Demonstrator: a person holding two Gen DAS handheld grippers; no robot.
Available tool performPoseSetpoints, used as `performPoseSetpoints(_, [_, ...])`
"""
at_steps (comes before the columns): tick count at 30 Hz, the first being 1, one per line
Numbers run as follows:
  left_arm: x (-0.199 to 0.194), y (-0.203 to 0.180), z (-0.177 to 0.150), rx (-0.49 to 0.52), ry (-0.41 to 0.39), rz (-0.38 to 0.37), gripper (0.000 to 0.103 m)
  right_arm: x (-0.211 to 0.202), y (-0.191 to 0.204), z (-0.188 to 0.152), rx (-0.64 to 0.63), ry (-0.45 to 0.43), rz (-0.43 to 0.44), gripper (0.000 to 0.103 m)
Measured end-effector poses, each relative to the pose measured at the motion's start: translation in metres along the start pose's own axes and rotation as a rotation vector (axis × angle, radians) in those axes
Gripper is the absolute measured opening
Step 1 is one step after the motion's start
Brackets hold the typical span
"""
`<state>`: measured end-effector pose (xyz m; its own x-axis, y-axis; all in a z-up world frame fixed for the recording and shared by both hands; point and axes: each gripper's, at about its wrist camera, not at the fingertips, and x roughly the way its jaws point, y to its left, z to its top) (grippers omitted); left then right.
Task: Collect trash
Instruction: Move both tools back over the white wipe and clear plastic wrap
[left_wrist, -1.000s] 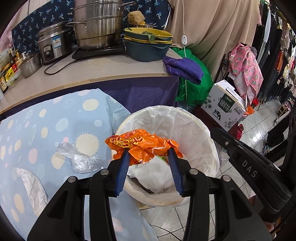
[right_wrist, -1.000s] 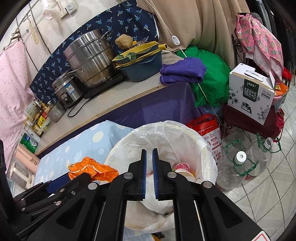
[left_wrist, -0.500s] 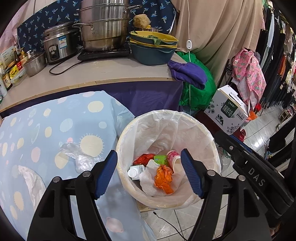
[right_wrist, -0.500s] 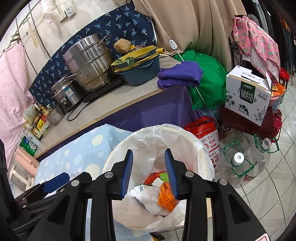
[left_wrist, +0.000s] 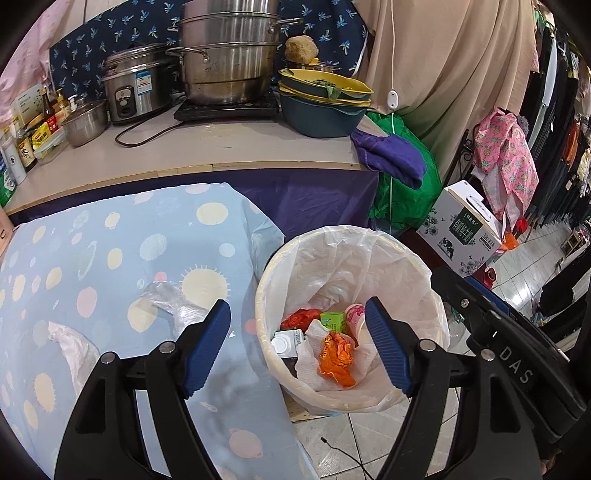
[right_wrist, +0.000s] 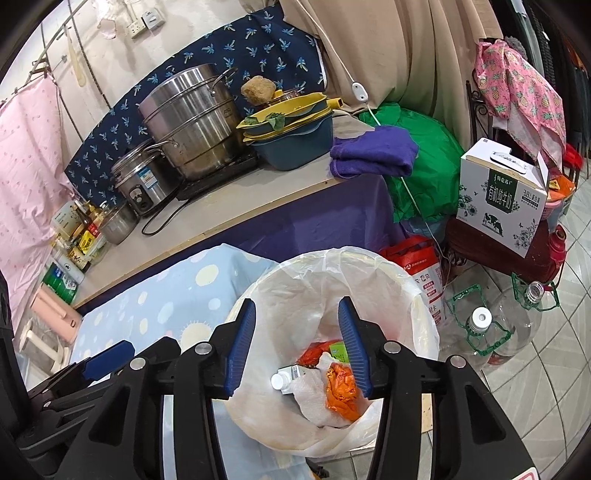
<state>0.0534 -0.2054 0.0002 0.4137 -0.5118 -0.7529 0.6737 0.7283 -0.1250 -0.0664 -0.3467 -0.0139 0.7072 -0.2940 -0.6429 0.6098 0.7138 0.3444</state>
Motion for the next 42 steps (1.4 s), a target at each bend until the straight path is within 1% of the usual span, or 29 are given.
performPoseSetpoints(5, [-0.004, 0.013, -0.001, -0.028, -0.003, 0.013, 0.072, 0.002, 0.012, -0.003, -0.016, 0.007, 0.007, 0.048])
performPoseSetpoints(9, [-0.009, 0.026, -0.003, -0.053, -0.013, 0.024, 0.077, 0.002, 0.021, -0.006, -0.03, 0.012, 0.011, 0.05])
performPoseSetpoints(16, [-0.014, 0.054, -0.013, -0.098, -0.01, 0.058, 0.079, 0.006, 0.042, -0.013, -0.065, 0.032, 0.021, 0.05])
performPoseSetpoints(19, [-0.016, 0.074, -0.019, -0.139, -0.005, 0.082, 0.085, 0.011, 0.054, -0.017, -0.083, 0.048, 0.029, 0.051])
performPoseSetpoints(22, [-0.019, 0.097, -0.027, -0.179, -0.009, 0.124, 0.086, 0.017, 0.068, -0.024, -0.107, 0.067, 0.037, 0.052])
performPoseSetpoints(24, [-0.02, 0.114, -0.032, -0.212, -0.005, 0.144, 0.087, 0.022, 0.077, -0.028, -0.121, 0.079, 0.044, 0.056])
performPoseSetpoints(26, [-0.021, 0.131, -0.037, -0.247, -0.005, 0.167, 0.089, 0.028, 0.088, -0.033, -0.138, 0.094, 0.052, 0.057])
performPoseSetpoints(35, [-0.013, 0.202, -0.065, -0.368, 0.045, 0.24, 0.09, 0.066, 0.134, -0.056, -0.215, 0.166, 0.085, 0.063])
performPoseSetpoints(42, [0.0, 0.233, -0.082, -0.419, 0.086, 0.265, 0.09, 0.099, 0.166, -0.072, -0.274, 0.219, 0.093, 0.064])
